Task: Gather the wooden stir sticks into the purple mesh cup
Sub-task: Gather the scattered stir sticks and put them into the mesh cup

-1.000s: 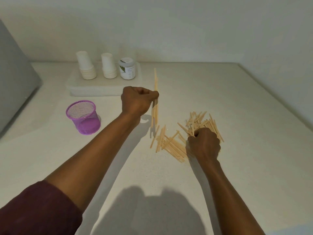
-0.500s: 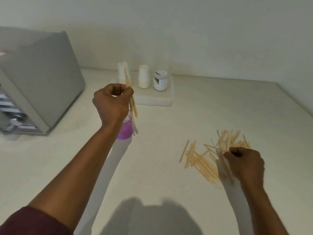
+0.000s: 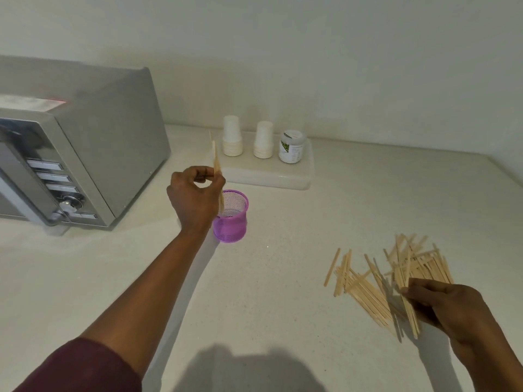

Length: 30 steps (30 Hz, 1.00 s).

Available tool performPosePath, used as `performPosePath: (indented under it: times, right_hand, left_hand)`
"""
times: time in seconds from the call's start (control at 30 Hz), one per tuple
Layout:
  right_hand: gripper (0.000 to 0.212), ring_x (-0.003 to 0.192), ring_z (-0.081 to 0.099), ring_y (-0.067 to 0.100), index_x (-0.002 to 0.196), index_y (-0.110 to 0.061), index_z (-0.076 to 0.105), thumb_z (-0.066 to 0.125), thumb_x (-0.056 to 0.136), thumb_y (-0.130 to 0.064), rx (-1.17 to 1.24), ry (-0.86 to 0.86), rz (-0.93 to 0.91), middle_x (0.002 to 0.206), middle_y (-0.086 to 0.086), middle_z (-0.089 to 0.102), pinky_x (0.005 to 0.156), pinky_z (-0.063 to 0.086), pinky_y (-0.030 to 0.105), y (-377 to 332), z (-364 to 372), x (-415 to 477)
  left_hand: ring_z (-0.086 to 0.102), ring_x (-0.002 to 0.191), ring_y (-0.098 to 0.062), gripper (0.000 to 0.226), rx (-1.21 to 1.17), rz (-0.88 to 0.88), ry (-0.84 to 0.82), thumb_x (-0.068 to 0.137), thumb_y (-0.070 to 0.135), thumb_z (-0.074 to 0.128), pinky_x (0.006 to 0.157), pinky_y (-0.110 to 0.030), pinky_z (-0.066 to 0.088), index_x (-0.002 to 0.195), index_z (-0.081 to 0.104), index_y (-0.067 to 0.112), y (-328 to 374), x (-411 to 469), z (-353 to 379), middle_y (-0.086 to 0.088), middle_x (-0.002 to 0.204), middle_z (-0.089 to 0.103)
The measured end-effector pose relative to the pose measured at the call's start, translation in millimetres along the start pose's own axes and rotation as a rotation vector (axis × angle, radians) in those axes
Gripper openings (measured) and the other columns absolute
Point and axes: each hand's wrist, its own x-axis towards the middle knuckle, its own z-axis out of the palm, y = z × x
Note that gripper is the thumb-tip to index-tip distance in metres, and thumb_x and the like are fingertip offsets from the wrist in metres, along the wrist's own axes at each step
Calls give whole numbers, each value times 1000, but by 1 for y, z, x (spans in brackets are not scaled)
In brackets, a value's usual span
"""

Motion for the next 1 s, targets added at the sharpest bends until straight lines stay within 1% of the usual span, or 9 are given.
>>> performPosePath:
  times: [0.17, 0.27, 0.33, 0.4, 0.53, 0.73, 0.87, 0.93, 1.0]
  right_hand:
    - [7, 77, 66, 33, 86, -2, 78, 78, 85, 5, 124, -47, 17, 92, 26, 76, 79, 58, 43, -3, 3, -5]
    - [7, 81, 67, 31, 91, 1, 81, 80, 84, 1, 189, -45, -3, 96, 26, 78, 84, 57, 43, -3, 5, -3]
    - [8, 79, 67, 27, 92, 0, 83, 81, 85, -2, 216, -48, -21, 96, 24, 78, 81, 58, 40, -5, 8, -2]
    - [7, 72, 62, 21, 91, -3, 84, 81, 85, -3, 234, -53, -48, 91, 21, 76, 74, 57, 35, -8, 10, -2]
    - [10, 70, 58, 18, 90, -7, 85, 78, 87, -2, 262, -91, -109, 82, 14, 74, 74, 54, 34, -19, 20, -5]
    - [11, 74, 57, 21, 92, -8, 85, 76, 89, -3, 264, -140, -187, 92, 29, 71, 77, 54, 38, -41, 43, -11]
    - [14, 73, 60, 20, 93, -14, 86, 76, 90, -4, 249, -207, -267, 87, 15, 78, 75, 56, 35, -64, 72, -18]
    - [14, 74, 61, 21, 95, -13, 86, 77, 90, -4, 249, -240, -321, 87, 13, 80, 75, 57, 34, -78, 91, -22]
    - [16, 74, 61, 22, 95, -13, 86, 76, 90, -2, 250, -276, -381, 88, 15, 80, 73, 57, 33, -93, 113, -23]
  left_hand:
    - [62, 97, -18, 10, 53, 107, -8, 81, 25, 82, 86, -46, 52, 89, 80, 21, -25, -15, 6, 21, 82, 67]
    - [56, 111, -27, 13, 152, 123, 22, 80, 27, 81, 90, -35, 36, 91, 79, 20, -40, -25, 12, 8, 96, 72]
    - [51, 116, -30, 16, 206, 89, 46, 79, 30, 81, 90, -33, 26, 92, 78, 21, -45, -31, 13, 1, 104, 68]
    - [50, 118, -31, 16, 244, 54, 67, 78, 33, 81, 91, -37, 30, 91, 77, 23, -48, -36, 13, -1, 109, 65]
    - [48, 123, -30, 20, 273, -40, 88, 81, 38, 72, 95, -41, 33, 94, 77, 24, -53, -40, 12, -2, 116, 62]
    - [48, 126, -27, 24, 204, -123, 56, 81, 34, 77, 98, -34, 30, 103, 73, 25, -43, -38, 2, 0, 121, 60]
    - [50, 125, -19, 40, 105, -142, 51, 84, 39, 80, 100, -33, 41, 117, 68, 19, -43, -37, -8, 2, 126, 62]
    - [51, 120, -14, 45, 60, -154, 90, 87, 45, 79, 94, -20, 43, 120, 65, 19, -43, -39, -13, 6, 125, 61]
    - [53, 114, -14, 37, 67, -151, 134, 90, 44, 76, 84, -5, 34, 114, 67, 18, -43, -45, -21, 6, 119, 63]
